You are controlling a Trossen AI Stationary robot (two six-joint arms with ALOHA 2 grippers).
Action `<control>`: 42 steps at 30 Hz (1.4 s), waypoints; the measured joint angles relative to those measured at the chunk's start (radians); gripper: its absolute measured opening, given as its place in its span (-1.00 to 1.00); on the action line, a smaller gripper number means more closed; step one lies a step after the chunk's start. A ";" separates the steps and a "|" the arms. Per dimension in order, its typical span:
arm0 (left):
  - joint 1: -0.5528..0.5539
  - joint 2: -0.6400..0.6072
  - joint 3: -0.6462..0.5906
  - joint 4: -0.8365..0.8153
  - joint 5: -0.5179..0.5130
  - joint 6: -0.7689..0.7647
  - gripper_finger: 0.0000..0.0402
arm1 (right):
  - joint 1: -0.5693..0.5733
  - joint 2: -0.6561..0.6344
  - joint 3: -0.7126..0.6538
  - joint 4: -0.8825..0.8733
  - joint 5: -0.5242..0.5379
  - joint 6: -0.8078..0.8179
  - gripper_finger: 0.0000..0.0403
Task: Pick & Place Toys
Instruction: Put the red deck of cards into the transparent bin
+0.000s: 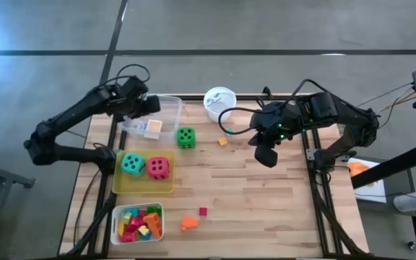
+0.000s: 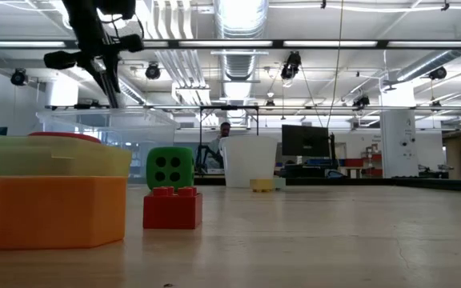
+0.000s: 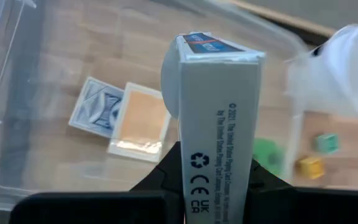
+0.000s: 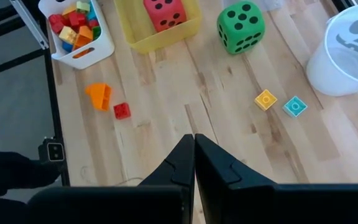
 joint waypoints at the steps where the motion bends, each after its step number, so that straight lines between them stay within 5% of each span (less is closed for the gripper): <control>1: 0.001 0.015 0.003 -0.008 -0.002 0.010 -0.76 | 0.001 0.000 0.000 0.000 0.000 0.000 -0.96; 14: 0.013 0.146 0.007 -0.096 -0.019 0.089 -0.76 | 0.008 0.000 0.000 0.001 -0.002 0.002 -0.96; 26: 0.037 0.352 0.148 -0.301 -0.056 0.245 -0.76 | 0.008 0.000 0.000 0.002 -0.004 -0.001 -0.96; 42: 0.038 0.489 0.172 -0.304 -0.021 0.305 -0.76 | 0.015 0.000 0.000 0.001 -0.004 0.003 -0.96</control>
